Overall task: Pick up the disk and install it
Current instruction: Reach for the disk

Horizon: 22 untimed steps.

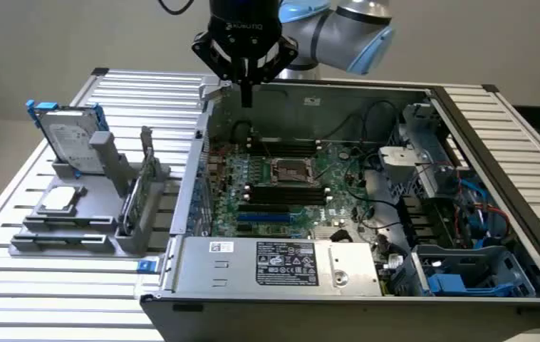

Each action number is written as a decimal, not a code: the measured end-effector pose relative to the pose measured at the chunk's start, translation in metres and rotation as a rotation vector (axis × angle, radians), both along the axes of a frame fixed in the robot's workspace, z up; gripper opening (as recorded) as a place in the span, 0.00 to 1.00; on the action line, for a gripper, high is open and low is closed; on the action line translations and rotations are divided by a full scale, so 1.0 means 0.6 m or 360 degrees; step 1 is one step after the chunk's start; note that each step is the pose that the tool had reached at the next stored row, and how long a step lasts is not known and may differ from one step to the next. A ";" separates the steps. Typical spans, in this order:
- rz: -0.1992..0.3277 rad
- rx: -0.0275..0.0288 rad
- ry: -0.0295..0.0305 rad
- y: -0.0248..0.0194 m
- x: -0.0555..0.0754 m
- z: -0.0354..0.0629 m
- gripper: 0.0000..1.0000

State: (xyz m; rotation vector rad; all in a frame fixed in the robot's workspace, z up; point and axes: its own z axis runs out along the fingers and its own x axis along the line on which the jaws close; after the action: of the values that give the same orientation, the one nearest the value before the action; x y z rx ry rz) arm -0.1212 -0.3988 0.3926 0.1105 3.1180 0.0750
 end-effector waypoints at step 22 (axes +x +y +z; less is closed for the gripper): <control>0.0001 0.00000 -0.00011 0.0175 -0.085 0.000 0.11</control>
State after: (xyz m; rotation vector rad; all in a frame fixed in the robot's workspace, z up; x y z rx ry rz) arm -0.1722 -0.3883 0.3926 0.1099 3.1174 0.0751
